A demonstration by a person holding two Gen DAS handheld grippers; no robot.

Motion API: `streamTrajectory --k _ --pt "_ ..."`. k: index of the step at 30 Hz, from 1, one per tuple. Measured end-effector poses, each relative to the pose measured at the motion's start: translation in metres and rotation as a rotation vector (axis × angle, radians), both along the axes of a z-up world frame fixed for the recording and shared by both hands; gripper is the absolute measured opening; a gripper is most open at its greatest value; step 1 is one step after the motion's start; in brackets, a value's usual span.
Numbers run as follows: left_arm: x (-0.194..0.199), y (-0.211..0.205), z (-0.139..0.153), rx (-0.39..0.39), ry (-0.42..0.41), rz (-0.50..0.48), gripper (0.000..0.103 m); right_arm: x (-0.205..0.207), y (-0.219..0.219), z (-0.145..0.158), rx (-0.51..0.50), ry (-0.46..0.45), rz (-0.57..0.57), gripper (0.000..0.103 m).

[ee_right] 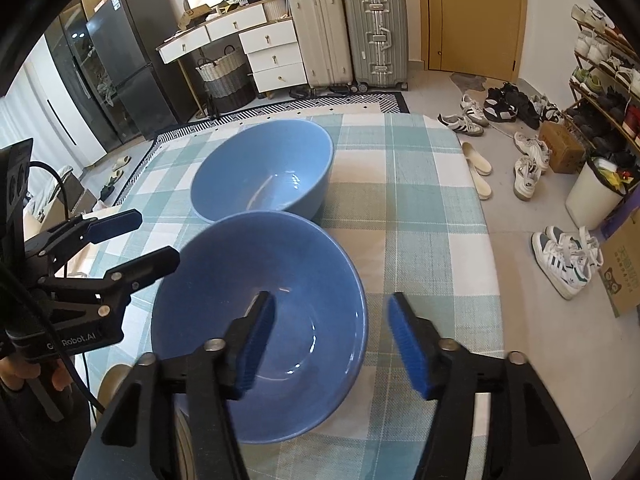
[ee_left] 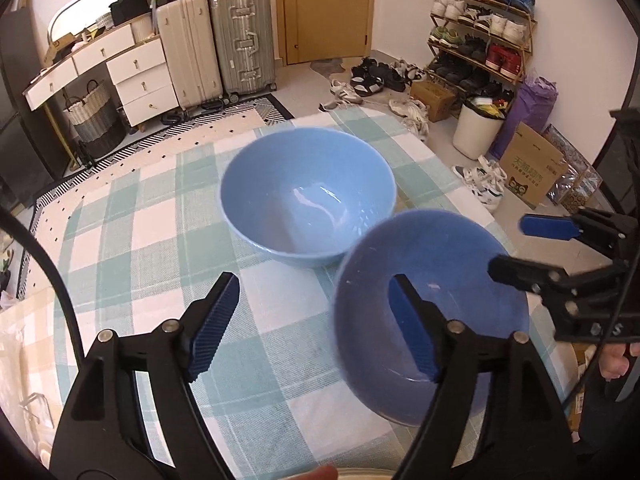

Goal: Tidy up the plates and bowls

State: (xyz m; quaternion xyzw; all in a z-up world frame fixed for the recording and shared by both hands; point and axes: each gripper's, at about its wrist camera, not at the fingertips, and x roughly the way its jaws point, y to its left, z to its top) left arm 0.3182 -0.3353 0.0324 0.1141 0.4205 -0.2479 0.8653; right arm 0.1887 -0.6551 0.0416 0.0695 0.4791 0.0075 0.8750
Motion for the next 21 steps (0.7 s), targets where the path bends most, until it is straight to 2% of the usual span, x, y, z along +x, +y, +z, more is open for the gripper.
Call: streamTrajectory --k 1,2,15,17,19,21 --pt "0.003 0.002 0.001 -0.006 0.004 0.006 0.077 0.000 0.000 0.002 -0.004 -0.011 -0.001 0.081" --pt "0.007 0.003 0.002 -0.008 0.007 0.010 0.077 0.001 0.001 0.003 -0.006 -0.022 -0.001 0.085" --pt "0.041 0.022 0.012 -0.012 0.013 0.081 0.084 0.029 0.003 0.012 0.014 -0.052 0.026 0.091" --pt "0.046 0.022 0.011 -0.007 0.013 0.087 0.088 0.035 0.003 0.012 0.016 -0.053 0.025 0.091" --pt "0.050 0.021 0.012 -0.011 0.009 0.092 0.101 0.040 0.003 0.012 0.011 -0.053 0.025 0.091" --pt "0.053 0.022 0.013 -0.015 0.008 0.093 0.101 0.046 0.003 0.011 0.014 -0.051 0.027 0.091"
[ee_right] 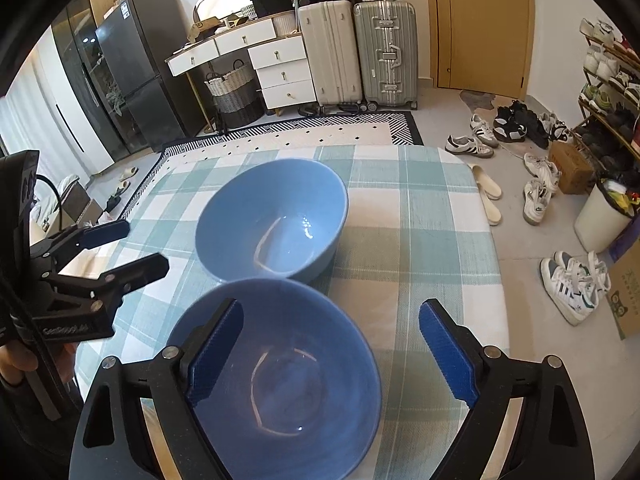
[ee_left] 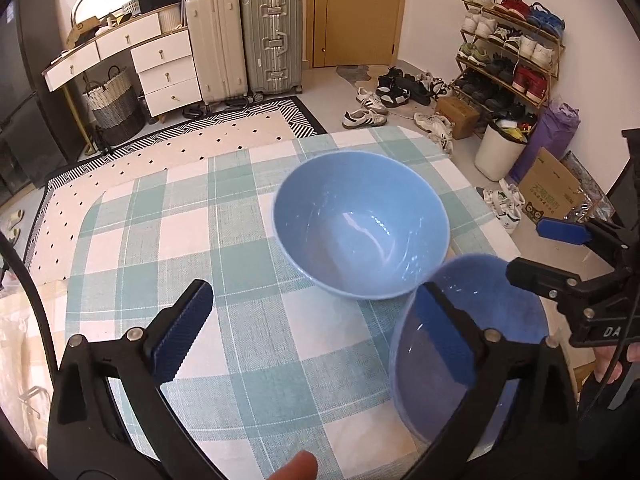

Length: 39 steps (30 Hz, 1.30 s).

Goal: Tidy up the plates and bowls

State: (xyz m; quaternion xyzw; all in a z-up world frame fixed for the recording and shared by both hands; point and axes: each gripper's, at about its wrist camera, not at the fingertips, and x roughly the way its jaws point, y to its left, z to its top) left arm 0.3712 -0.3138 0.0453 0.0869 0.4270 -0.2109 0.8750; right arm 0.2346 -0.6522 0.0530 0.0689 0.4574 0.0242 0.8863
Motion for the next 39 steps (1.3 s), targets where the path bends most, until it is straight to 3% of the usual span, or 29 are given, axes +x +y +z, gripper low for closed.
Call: streamTrajectory --k 18,39 --pt "0.048 -0.005 -0.012 -0.012 0.015 0.039 0.100 0.049 -0.004 -0.010 0.014 0.026 0.016 0.091" --pt "0.093 -0.013 -0.051 -0.007 0.063 0.045 0.099 0.091 -0.008 -0.034 0.043 0.072 0.024 0.091"
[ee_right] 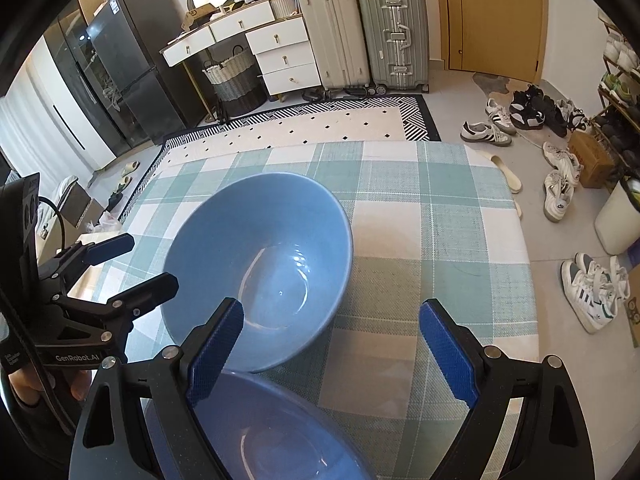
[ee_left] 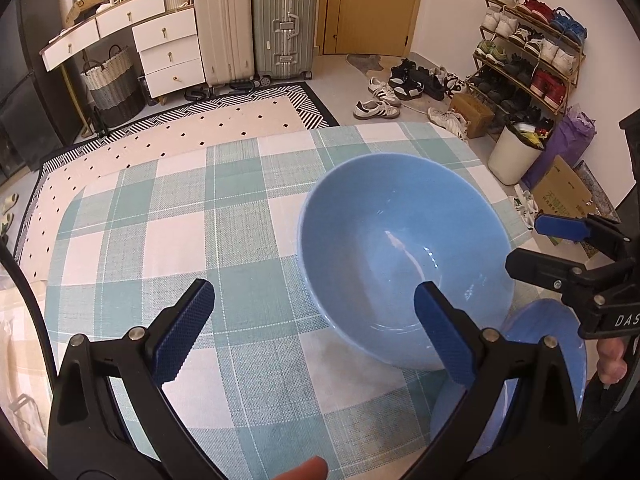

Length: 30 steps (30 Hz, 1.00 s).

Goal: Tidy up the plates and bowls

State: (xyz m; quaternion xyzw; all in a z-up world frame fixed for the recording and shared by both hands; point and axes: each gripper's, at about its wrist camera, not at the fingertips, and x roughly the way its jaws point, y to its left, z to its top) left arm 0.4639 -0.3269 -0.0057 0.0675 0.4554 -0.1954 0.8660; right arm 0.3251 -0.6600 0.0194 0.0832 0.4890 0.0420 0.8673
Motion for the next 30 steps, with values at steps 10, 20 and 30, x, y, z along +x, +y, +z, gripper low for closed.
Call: streamTrajectory --k 10,20,30 --pt "0.009 0.001 -0.014 0.002 0.021 0.007 0.096 0.010 0.003 -0.009 0.006 0.022 0.018 0.091" --pt "0.017 -0.004 -0.029 0.011 0.048 0.002 0.081 0.017 0.004 -0.021 0.019 0.058 0.037 0.081" --pt "0.024 -0.008 -0.045 0.011 0.078 -0.014 0.052 0.020 0.004 -0.031 0.023 0.089 0.054 0.062"
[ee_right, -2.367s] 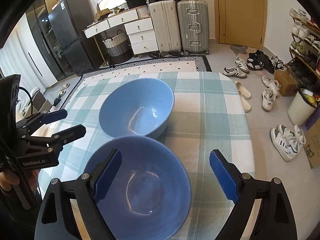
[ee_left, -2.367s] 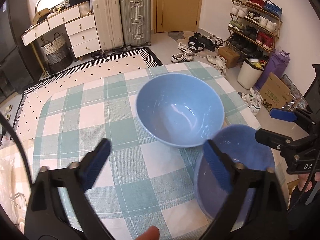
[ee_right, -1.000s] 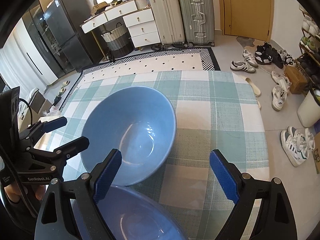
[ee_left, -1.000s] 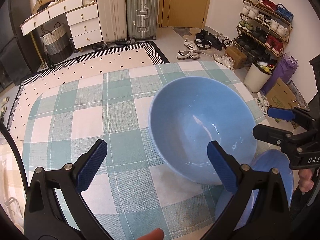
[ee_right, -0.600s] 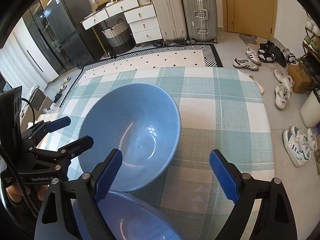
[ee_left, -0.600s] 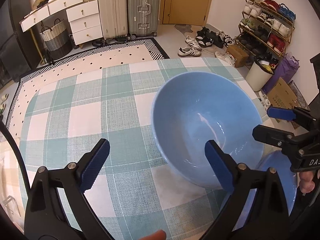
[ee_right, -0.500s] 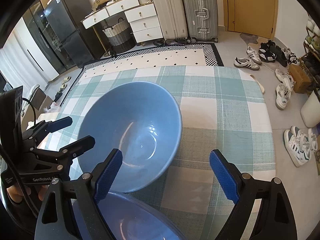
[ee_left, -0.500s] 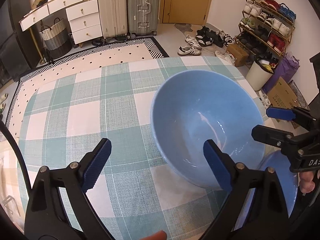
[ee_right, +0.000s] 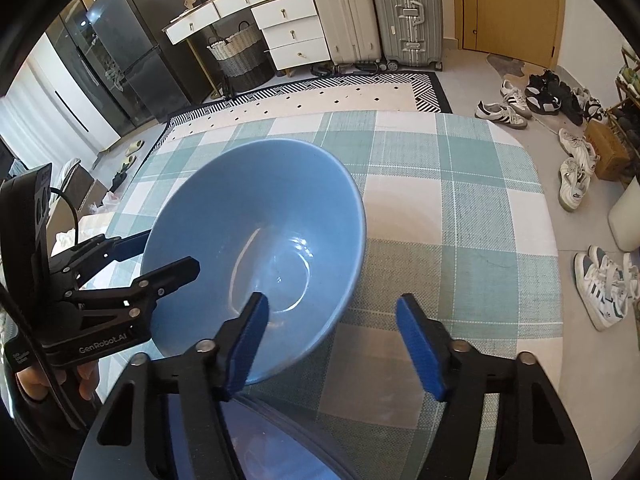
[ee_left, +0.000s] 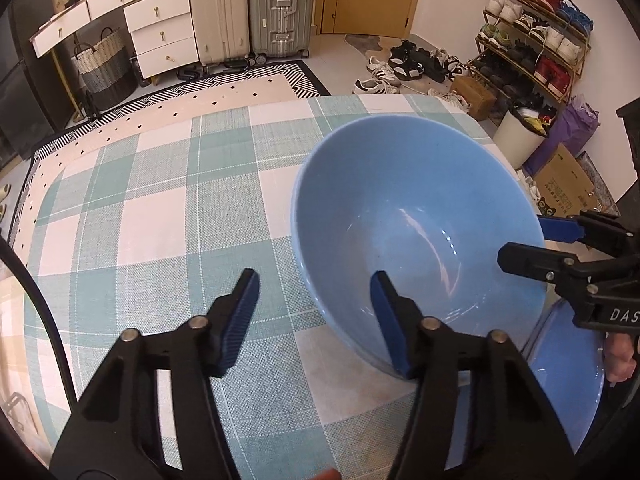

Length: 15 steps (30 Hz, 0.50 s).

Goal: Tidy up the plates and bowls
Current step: 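Close both grippers on opposite rims of the nested blue bowls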

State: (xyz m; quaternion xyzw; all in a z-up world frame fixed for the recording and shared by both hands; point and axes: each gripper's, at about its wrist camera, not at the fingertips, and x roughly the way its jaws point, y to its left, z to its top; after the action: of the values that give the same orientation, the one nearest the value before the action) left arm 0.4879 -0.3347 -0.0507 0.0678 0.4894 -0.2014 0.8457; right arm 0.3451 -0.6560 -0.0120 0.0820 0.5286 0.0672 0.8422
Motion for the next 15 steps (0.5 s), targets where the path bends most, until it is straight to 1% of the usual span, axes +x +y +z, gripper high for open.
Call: streamTrajectory --k 3,6,7,9,11,13,14,15 --pt "0.000 -0.002 -0.001 -0.011 0.006 -0.010 0.046 0.001 0.001 -0.002 0.008 0.008 0.015 0.056" --pt "0.001 -0.003 -0.002 -0.012 0.010 -0.017 0.042 0.002 0.003 -0.005 0.007 0.016 0.018 0.052" --pt "0.001 -0.004 -0.002 -0.015 0.013 -0.019 0.040 0.002 0.003 -0.005 0.006 0.020 0.018 0.048" --pt "0.001 -0.005 -0.003 -0.016 0.016 -0.024 0.037 0.003 0.005 -0.006 0.000 0.022 0.021 0.045" --pt "0.001 -0.007 -0.003 -0.019 0.019 -0.029 0.033 0.003 0.006 -0.006 0.007 0.021 0.029 0.038" --pt "0.001 -0.010 -0.003 -0.022 0.022 -0.038 0.026 0.003 0.006 -0.006 0.013 0.020 0.033 0.034" --pt "0.001 -0.011 -0.003 -0.020 0.021 -0.038 0.026 0.003 0.007 -0.006 0.014 0.018 0.036 0.032" --pt "0.001 -0.011 -0.004 -0.019 0.020 -0.037 0.026 0.003 0.007 -0.006 0.011 0.017 0.035 0.031"
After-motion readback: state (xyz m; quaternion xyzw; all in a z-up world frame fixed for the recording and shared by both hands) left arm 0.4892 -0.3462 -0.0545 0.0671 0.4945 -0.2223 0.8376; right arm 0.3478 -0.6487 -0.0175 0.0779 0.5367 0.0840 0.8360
